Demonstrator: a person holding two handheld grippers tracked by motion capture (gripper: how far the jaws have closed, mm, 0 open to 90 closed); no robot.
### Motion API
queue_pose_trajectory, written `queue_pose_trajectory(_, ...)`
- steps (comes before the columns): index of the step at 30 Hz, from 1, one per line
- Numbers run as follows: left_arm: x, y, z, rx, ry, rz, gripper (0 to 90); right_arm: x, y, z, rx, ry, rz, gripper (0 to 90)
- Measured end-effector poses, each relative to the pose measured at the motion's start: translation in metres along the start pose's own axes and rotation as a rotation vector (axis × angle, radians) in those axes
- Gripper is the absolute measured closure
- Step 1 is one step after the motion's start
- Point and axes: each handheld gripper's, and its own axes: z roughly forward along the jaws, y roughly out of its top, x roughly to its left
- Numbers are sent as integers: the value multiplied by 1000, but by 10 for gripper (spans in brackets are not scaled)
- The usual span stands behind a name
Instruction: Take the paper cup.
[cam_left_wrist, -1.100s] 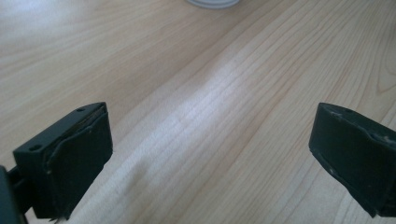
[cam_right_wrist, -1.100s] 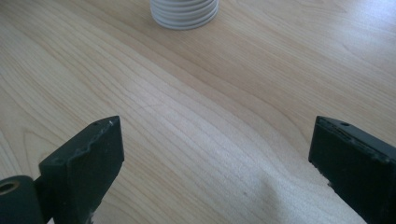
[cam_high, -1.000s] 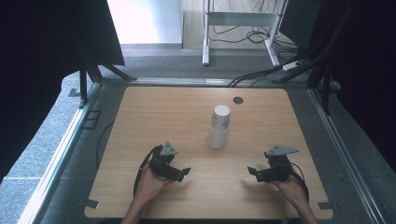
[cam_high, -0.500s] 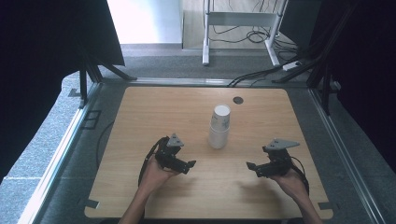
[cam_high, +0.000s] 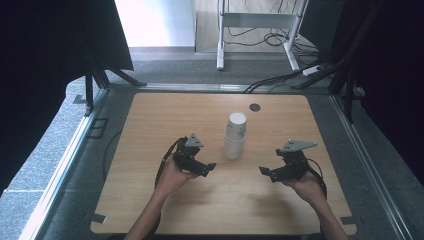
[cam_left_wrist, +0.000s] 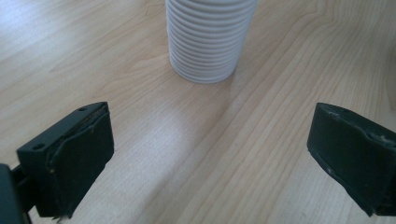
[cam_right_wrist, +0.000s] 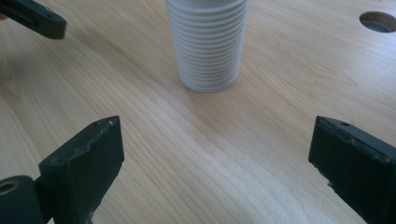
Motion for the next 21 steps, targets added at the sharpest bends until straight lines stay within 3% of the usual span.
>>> queue_pose_trajectory(6, 1, 8, 7, 2, -1, 9, 6, -2, 13, 3, -25, 36, 1, 32)
queue_pose_trajectory(21, 7, 30, 23, -2, -5, 30, 19, -6, 47, 16, -31, 63, -46, 32)
